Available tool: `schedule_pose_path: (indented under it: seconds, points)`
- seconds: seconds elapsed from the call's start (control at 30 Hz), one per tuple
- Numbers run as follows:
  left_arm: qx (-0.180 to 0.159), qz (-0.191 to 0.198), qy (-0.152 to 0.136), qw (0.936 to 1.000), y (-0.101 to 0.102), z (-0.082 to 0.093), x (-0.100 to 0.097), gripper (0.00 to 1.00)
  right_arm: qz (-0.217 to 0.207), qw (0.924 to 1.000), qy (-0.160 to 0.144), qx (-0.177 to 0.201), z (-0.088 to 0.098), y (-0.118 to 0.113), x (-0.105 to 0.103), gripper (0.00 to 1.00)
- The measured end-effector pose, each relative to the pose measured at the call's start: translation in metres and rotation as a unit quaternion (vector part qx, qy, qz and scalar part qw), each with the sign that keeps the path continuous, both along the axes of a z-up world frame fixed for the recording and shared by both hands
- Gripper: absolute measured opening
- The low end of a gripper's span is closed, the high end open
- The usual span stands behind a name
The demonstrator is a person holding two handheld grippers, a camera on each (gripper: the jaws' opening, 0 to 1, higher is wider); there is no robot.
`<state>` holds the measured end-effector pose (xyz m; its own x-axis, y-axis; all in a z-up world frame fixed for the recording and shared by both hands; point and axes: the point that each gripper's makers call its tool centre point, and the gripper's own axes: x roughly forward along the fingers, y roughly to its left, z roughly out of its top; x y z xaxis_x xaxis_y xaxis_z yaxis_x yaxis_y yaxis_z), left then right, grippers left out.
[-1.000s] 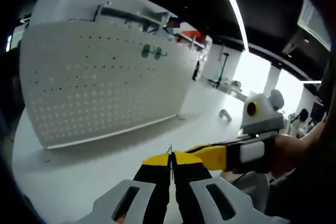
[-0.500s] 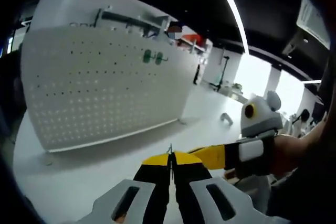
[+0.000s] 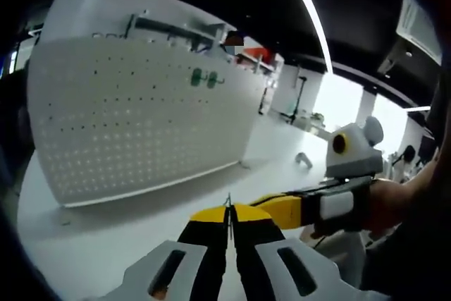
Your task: Insert the hook assembly into the mounting plate slot until the hook locks in place.
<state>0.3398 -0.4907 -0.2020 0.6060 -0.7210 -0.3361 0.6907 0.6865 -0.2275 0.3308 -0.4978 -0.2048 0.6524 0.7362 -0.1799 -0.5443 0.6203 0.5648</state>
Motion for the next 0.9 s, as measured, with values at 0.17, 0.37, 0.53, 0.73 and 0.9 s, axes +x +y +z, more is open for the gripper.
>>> schedule_pose_path:
  seconds: [0.17, 0.37, 0.53, 0.73, 0.9]
  points:
    - [0.002, 0.010, 0.000, 1.0000, 0.003, 0.000, 0.003, 0.12, 0.008, 0.9991, -0.024, -0.033, 0.001, -0.002, 0.000, 0.00]
    - [0.013, 0.013, 0.006, 0.9998, 0.008, -0.005, 0.005, 0.24, 0.013, 0.9950, -0.060, -0.078, 0.003, -0.005, 0.002, 0.00]
    - [0.028, 0.024, 0.006, 0.9993, 0.014, -0.009, 0.007, 0.47, 0.009, 0.9881, -0.092, -0.123, 0.001, -0.010, 0.008, 0.00]
    - [0.025, 0.020, 0.015, 0.9994, 0.013, -0.014, 0.002, 0.64, 0.020, 0.9802, -0.121, -0.155, 0.006, -0.008, 0.012, 0.00]
    - [0.016, 0.022, 0.014, 0.9995, 0.011, -0.014, 0.000, 0.82, 0.023, 0.9776, -0.132, -0.162, 0.009, -0.008, 0.014, 0.00]
